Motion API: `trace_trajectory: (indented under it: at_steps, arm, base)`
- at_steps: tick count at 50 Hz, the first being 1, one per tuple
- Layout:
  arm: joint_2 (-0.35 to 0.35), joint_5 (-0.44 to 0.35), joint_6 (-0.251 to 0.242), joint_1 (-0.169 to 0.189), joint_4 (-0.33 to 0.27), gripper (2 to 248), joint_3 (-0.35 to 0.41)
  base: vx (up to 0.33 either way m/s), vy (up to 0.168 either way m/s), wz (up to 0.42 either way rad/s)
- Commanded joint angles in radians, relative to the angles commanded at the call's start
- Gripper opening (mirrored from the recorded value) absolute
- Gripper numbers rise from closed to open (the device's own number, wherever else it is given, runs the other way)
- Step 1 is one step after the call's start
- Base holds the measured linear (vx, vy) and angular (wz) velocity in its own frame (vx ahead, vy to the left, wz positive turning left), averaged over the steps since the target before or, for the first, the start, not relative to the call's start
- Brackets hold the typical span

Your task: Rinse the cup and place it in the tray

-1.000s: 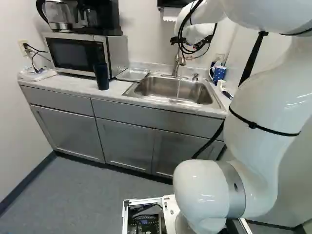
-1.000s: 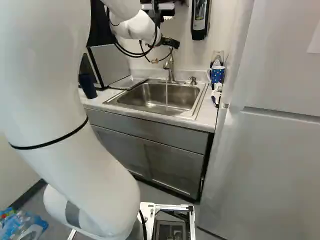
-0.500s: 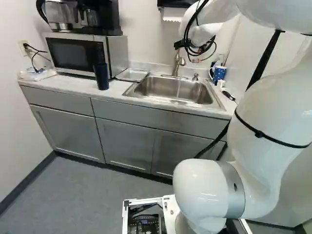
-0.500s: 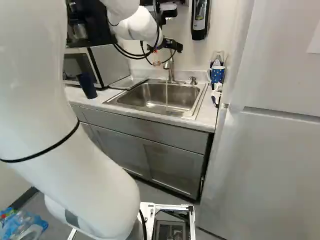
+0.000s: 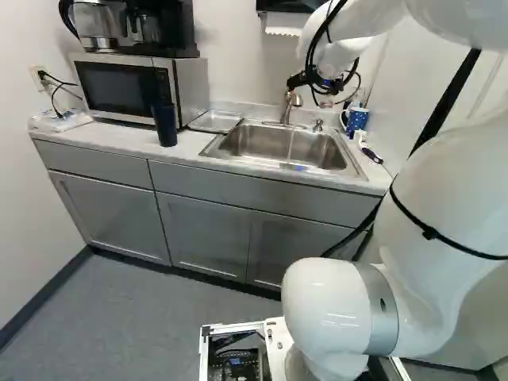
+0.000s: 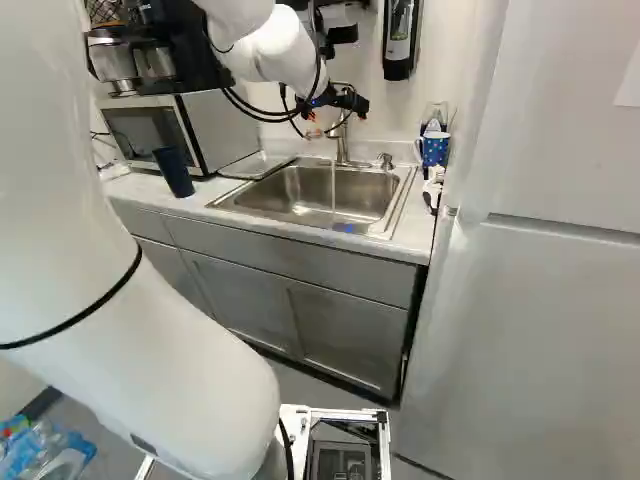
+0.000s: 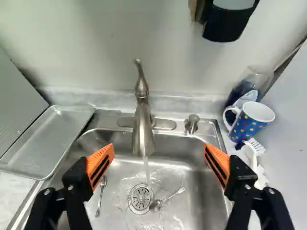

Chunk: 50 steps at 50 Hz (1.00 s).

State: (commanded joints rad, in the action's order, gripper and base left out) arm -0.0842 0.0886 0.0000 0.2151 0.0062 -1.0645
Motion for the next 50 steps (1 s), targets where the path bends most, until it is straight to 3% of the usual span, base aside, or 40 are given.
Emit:
trace_trajectory:
  at_steps: [50]
  arm:
    - [-0.024, 0.344, 0.0, 0.003, 0.0, 247, 0.023]
  base:
    - [0.0, 0.0, 0.0]
